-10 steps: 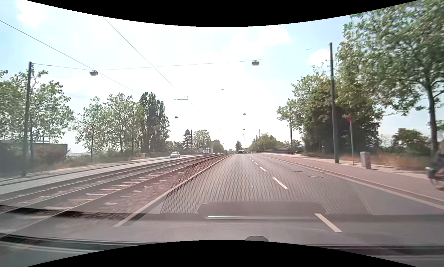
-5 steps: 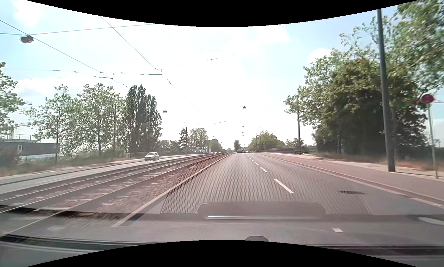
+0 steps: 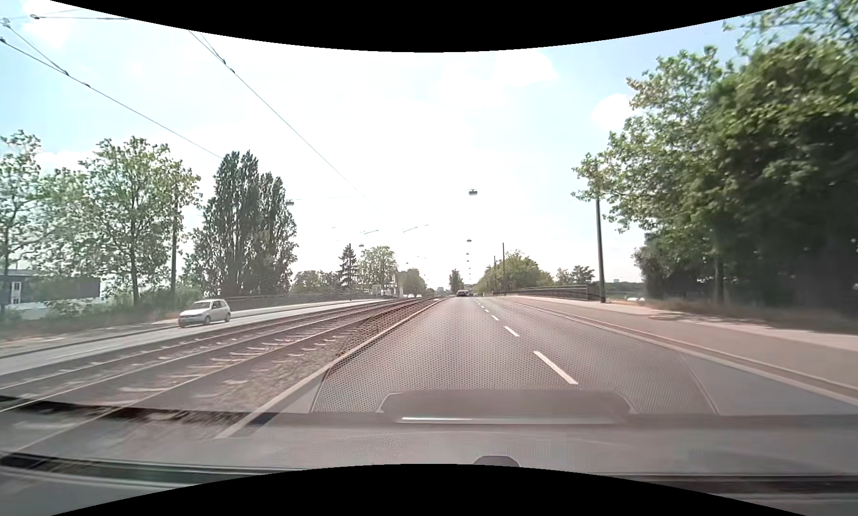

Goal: Follow the waypoints while adhering to traffic rules and regulations

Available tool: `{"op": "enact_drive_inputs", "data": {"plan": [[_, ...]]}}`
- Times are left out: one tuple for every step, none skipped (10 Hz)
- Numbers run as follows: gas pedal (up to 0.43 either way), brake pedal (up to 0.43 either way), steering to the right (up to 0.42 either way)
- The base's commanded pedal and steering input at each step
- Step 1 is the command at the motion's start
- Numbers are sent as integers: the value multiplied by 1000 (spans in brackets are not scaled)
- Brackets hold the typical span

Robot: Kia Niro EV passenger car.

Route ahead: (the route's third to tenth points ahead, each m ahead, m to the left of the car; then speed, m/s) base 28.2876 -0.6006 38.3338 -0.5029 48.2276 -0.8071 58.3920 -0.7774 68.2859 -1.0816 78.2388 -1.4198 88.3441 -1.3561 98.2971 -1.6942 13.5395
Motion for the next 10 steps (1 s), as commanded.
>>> {"op": "enact_drive_inputs", "data": {"plan": [[59, 0, -1], [59, 0, -1], [59, 0, -1], [59, 0, -1], [59, 0, -1], [59, 0, -1], [59, 0, -1], [59, 0, -2], [59, 0, -3], [59, 0, -4]]}}
